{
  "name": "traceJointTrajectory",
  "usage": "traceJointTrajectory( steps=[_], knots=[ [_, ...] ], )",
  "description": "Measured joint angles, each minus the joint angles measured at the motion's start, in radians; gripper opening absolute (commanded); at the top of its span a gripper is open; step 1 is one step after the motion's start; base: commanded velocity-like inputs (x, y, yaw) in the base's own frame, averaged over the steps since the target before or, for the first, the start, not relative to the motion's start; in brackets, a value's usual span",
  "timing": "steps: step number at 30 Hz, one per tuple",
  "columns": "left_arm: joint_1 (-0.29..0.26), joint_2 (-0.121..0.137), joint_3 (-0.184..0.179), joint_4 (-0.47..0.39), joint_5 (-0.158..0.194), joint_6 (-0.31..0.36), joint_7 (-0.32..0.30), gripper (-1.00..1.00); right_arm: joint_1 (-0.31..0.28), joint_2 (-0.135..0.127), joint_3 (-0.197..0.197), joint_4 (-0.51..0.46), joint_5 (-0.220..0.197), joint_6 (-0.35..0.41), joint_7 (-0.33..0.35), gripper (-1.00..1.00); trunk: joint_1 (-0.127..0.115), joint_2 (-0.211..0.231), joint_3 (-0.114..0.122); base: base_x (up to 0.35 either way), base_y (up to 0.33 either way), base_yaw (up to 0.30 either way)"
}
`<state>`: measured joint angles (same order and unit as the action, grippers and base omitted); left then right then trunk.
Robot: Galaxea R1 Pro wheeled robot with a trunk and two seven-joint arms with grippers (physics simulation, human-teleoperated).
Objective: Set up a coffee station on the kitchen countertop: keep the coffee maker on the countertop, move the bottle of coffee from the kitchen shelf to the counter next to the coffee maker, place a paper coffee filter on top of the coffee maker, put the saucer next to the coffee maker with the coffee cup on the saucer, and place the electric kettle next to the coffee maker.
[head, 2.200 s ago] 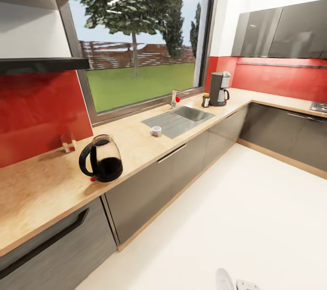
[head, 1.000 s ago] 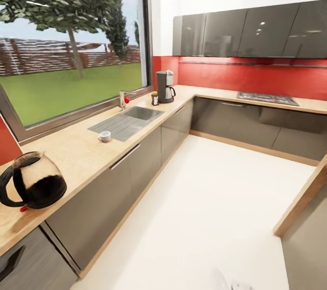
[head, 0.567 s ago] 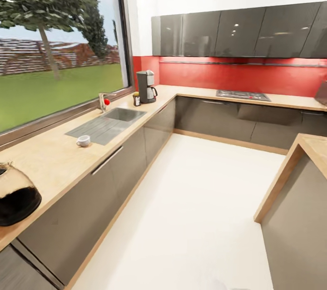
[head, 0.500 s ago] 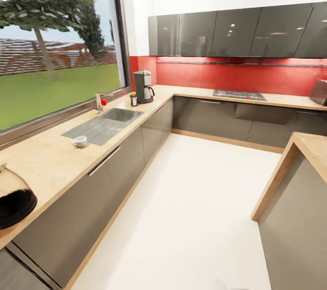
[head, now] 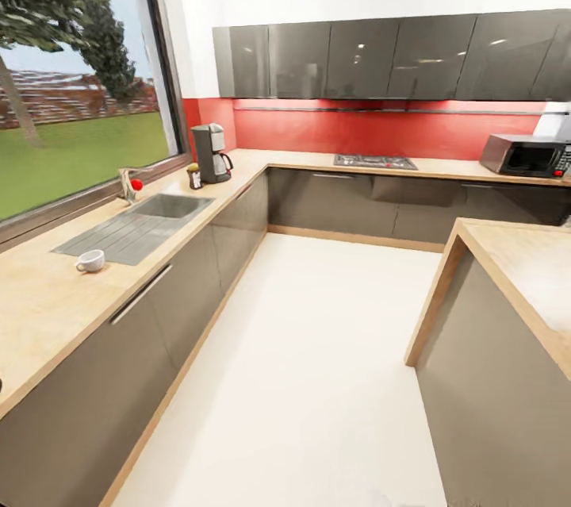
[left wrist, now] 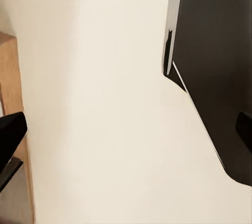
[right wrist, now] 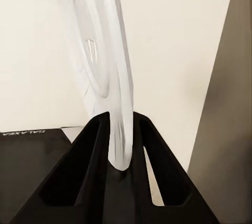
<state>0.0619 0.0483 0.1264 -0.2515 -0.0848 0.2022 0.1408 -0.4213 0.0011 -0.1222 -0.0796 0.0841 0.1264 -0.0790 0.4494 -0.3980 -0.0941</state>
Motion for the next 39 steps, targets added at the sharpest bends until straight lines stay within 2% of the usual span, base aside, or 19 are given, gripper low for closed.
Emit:
traceJointTrajectory(
  steps=[4, 10, 13, 15, 21, 39],
  knots=[
    [0.0, -0.002, 0.002, -0.001, 0.001, -0.033, 0.0, 1.0, 0.0, 0.001, 0.0, 0.0, 0.001, 0.0, -0.001, -1.0, 0.0, 0.0, 0.0, 0.0, 0.0, -0.273],
    [0.001, -0.006, 0.009, -0.002, 0.005, -0.242, -0.002, 1.0, 0.0, 0.002, 0.0, 0.0, 0.001, 0.0, -0.003, -1.0, 0.0, 0.0, 0.0, 0.0, 0.0, -0.215],
    [0.001, -0.038, 0.009, -0.002, 0.006, -0.331, -0.003, 1.0, 0.0, 0.002, 0.0, 0.0, 0.002, 0.0, -0.003, -1.0, 0.0, 0.0, 0.0, 0.0, 0.0, -0.052],
    [0.001, -0.057, 0.007, -0.002, 0.006, -0.368, -0.004, 1.0, 0.0, 0.002, 0.0, -0.001, 0.002, 0.0, -0.003, -1.0, 0.0, 0.0, 0.0, 0.0, 0.0, -0.016],
    [0.001, -0.072, 0.005, -0.001, 0.005, -0.388, -0.004, 1.0, 0.0, 0.002, 0.0, -0.001, 0.002, 0.0, -0.003, -1.0, 0.0, 0.0, 0.0, 0.094, 0.0, -0.004],
    [0.001, -0.063, 0.003, -0.002, 0.004, -0.392, -0.015, 1.0, 0.0, 0.0, -0.001, -0.001, 0.002, -0.001, -0.004, -1.0, 0.0, 0.0, 0.0, 0.327, 0.0, 0.0]
  ],
)
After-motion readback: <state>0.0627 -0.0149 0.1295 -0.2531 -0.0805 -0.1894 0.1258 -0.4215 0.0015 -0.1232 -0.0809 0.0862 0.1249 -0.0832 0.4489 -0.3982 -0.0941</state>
